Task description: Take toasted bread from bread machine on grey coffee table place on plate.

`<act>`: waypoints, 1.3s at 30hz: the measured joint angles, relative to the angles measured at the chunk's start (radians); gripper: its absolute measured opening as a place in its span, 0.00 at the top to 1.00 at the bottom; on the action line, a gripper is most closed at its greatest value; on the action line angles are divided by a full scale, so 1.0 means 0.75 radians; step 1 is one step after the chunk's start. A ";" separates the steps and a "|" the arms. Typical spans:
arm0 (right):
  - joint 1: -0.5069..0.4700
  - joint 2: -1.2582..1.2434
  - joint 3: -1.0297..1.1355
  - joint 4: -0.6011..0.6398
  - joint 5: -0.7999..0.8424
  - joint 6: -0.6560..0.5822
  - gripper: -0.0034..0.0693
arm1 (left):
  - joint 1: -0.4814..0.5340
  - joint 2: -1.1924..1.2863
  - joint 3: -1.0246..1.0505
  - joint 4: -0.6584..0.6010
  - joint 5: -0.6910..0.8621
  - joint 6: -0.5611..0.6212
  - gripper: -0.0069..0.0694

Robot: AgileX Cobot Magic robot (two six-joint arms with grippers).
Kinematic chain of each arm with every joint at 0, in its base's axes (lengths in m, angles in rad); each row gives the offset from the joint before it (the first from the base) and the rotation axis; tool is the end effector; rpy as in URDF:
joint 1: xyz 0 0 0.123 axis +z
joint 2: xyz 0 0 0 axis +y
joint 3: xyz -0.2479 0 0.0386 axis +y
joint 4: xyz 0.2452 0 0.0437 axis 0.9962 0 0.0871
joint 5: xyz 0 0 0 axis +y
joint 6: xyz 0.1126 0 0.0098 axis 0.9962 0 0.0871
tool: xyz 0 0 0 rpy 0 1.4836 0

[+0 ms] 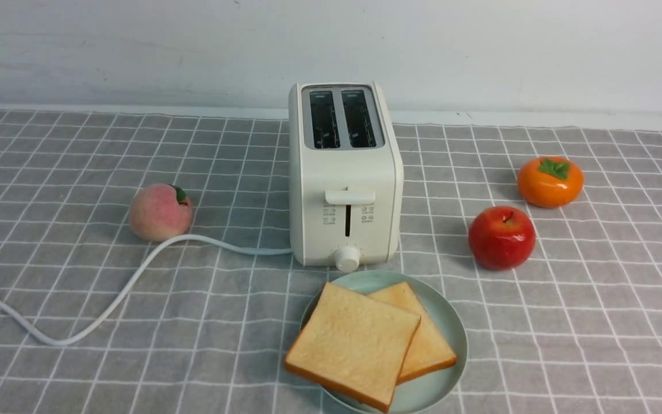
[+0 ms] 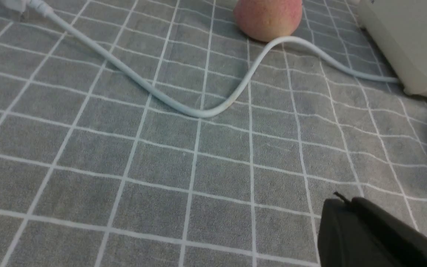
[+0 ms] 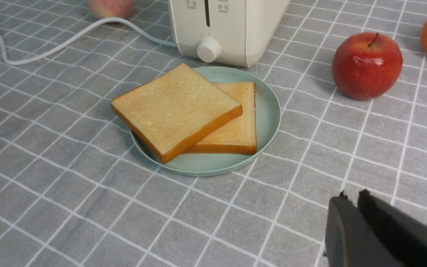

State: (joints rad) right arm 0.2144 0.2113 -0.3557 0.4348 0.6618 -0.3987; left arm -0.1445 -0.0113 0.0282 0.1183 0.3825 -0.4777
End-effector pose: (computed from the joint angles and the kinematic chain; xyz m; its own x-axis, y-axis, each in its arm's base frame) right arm 0.0947 0.0506 0.2504 -0.3443 -0.1219 -0.9309 -0.4569 0.8879 0.0527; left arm 0.1047 -0.0102 0.1639 -0.3183 -0.3168 -0.8935 -0.0130 0.9439 -0.3300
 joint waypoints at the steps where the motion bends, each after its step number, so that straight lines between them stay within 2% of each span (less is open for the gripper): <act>1: 0.000 0.000 0.000 0.000 0.003 0.000 0.88 | 0.000 0.000 0.000 0.000 -0.005 0.000 0.90; 9: 0.000 0.000 0.000 -0.001 0.008 0.000 0.88 | 0.058 0.000 0.000 0.002 -0.006 0.000 0.90; 25: -0.005 -0.007 0.000 0.002 0.008 0.000 0.85 | 0.063 0.000 0.000 0.003 0.000 0.000 0.88; 32: -0.179 -0.132 0.000 0.002 0.030 0.000 0.83 | 0.063 0.000 0.000 0.003 0.003 0.000 0.87; 34: -0.224 -0.168 0.000 -0.058 0.009 -0.012 0.83 | 0.063 0.000 0.000 0.003 0.003 0.000 0.87; 37: -0.217 -0.177 0.016 -0.204 -0.050 -0.013 0.83 | 0.063 0.000 0.000 0.003 0.003 0.000 0.87; 39: -0.217 -0.178 0.057 -0.284 -0.090 0.065 0.83 | 0.063 0.000 0.000 0.003 0.004 0.000 0.87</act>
State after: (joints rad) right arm 0.0516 0.0774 -0.3126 0.2221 0.5941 -0.3500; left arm -0.0975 -0.0113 0.0282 0.1205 0.3857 -0.4777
